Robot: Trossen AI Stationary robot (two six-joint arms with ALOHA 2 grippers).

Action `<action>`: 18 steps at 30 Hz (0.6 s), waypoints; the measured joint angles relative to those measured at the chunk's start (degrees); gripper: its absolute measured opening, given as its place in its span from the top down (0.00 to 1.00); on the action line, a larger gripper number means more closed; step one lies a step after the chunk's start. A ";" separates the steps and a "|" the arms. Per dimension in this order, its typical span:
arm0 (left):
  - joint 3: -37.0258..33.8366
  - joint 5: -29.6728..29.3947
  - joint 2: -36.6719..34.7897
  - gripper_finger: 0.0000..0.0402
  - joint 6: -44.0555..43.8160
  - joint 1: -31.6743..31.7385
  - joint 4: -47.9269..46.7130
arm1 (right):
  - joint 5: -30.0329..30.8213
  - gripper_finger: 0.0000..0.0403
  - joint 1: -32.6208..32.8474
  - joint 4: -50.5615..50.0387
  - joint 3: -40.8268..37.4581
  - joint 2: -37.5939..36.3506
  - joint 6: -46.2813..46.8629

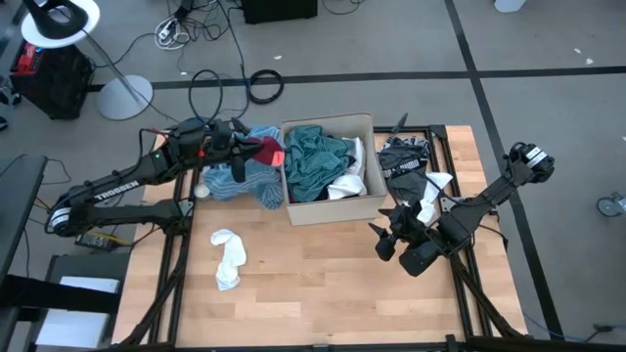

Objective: Sort clothes
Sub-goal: Put the red sock into the bin

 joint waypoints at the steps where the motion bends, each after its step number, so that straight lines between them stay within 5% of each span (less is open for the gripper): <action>1: 0.00 0.02 0.00 0.91 0.00 0.00 0.00 | 0.00 0.40 0.00 0.00 0.00 0.00 -0.01; 18: -0.02 -0.01 0.00 0.85 0.03 0.00 -0.02 | 0.00 0.40 0.00 0.00 0.00 0.00 -0.01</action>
